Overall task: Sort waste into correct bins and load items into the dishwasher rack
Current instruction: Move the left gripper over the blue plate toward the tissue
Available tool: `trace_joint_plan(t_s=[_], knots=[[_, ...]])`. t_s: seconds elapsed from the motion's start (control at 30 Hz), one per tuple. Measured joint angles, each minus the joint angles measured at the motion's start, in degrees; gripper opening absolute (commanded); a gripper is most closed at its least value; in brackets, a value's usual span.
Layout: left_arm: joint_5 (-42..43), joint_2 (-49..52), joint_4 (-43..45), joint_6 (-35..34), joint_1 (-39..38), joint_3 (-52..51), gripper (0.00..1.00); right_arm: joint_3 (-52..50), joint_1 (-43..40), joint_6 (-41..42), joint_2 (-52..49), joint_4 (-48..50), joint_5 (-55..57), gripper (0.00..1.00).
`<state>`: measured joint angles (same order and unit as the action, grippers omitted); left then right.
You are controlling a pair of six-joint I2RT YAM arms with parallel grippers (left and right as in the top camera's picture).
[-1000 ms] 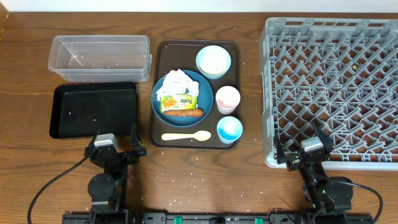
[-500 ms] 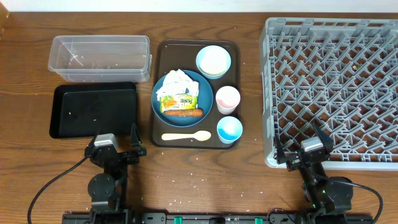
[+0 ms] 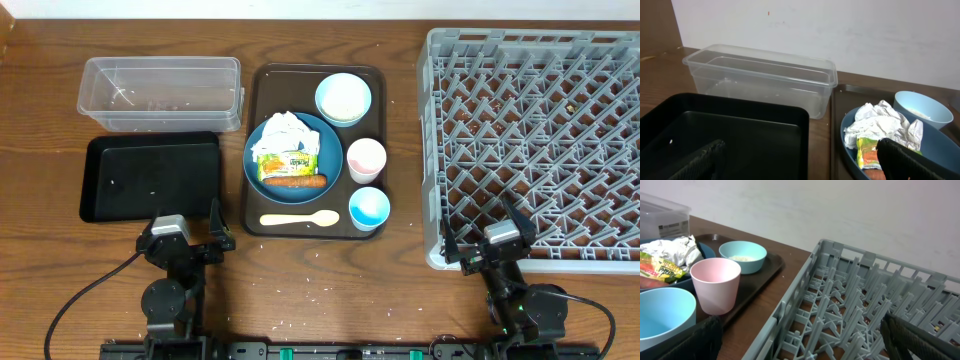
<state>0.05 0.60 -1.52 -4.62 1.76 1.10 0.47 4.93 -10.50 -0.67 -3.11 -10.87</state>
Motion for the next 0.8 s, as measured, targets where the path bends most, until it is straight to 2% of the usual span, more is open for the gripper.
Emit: trace_joint_plan(t_s=[0.33,0.47,0.67,0.8], knots=[[0.0,0.0,0.4,0.0,0.0,0.0,0.97,0.0,0.0,0.0,0.0,0.2,0.0,0.99],[0.6,0.0,1.2,0.0,0.0,0.0,0.97,-0.1,0.0,1.2,0.0,3.3,0.0,0.99],[7.7,0.0,7.0,0.0,0.0,0.1,0.97,-0.1,0.0,8.7,0.0,9.6,-0.9,0.99],[11.6,0.2,5.9,-0.1,0.0,3.1,0.97,0.2,0.0,12.1,0.0,10.9,-3.5,0.99]])
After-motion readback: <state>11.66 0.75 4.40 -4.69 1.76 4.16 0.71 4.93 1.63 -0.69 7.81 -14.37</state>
